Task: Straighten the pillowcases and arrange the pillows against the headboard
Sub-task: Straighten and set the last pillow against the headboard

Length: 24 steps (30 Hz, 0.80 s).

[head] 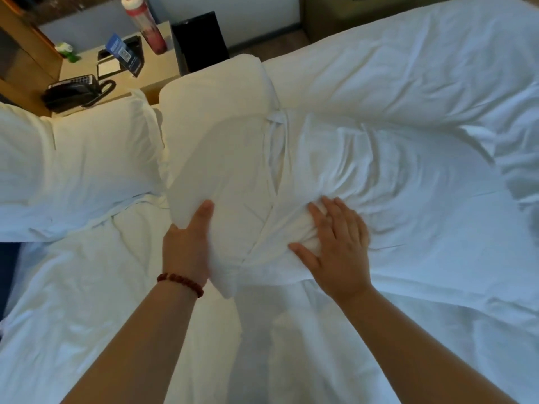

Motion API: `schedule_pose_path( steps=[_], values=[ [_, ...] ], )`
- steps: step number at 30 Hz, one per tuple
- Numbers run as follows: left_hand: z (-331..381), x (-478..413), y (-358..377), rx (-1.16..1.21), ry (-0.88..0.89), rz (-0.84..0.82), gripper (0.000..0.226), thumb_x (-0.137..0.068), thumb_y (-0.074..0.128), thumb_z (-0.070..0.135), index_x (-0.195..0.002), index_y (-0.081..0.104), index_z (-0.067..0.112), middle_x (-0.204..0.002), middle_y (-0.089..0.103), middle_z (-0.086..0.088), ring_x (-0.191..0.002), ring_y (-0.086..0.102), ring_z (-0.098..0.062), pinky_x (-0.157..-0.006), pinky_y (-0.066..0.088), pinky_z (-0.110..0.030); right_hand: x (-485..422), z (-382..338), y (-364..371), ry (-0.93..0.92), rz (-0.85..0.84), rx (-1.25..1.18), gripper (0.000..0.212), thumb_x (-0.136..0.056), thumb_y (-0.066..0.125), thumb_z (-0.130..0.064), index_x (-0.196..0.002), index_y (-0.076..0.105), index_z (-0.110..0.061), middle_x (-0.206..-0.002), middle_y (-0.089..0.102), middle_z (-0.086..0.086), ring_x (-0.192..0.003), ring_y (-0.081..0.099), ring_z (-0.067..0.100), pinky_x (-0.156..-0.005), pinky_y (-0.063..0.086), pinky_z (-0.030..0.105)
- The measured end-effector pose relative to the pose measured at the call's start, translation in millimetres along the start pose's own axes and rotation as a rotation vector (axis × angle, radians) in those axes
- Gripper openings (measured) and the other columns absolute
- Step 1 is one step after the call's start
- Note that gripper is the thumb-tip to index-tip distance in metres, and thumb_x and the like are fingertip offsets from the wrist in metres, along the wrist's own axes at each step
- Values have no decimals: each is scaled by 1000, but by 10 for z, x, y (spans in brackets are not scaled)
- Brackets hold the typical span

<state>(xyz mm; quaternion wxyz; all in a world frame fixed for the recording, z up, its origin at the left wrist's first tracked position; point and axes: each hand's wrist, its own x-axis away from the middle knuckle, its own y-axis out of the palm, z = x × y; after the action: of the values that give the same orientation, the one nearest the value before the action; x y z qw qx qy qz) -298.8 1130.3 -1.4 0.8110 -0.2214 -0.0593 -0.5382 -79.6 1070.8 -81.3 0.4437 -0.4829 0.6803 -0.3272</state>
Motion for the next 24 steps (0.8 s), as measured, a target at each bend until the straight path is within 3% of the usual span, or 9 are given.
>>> schedule_pose_path(
  steps=[5,14,18,20,24],
  values=[
    [134,95,-817,7,70,111,32,-86,69,44,-109,60,25,-89,63,17,-80,59,0,-63,42,-17,104,-712,-67,-134,-67,-31,72,-94,33,-68,-143,49,-17,-150,44,8,-142,36,27,-117,22,50],
    [-213,325,-2407,178,4,286,33,-85,69,48,-109,58,29,-96,62,17,-86,59,-4,-73,46,-26,610,-1868,-7,-436,-211,-9,79,-92,24,-73,-153,30,-23,-160,26,8,-148,21,25,-119,15,49],
    [-462,324,-3062,200,-47,350,46,-79,72,53,-115,61,27,-100,65,14,-96,62,-14,-93,51,-40,749,-2179,52,-388,-163,20,76,-95,21,-69,-152,32,-20,-159,27,8,-147,24,26,-120,15,44],
    [-615,314,-3392,196,-82,388,62,-73,74,59,-123,61,24,-109,66,9,-102,63,-19,-95,50,-42,783,-2301,72,-348,-139,67,74,-96,19,-67,-152,30,-20,-160,26,9,-148,21,26,-120,11,43],
    [-1018,247,-4057,100,-144,467,65,-81,70,55,-131,56,16,-125,59,-4,-112,57,-28,-92,45,-38,858,-2557,99,-262,-138,117,71,-94,25,-66,-152,29,-25,-161,21,9,-149,16,26,-120,5,42]
  ],
)
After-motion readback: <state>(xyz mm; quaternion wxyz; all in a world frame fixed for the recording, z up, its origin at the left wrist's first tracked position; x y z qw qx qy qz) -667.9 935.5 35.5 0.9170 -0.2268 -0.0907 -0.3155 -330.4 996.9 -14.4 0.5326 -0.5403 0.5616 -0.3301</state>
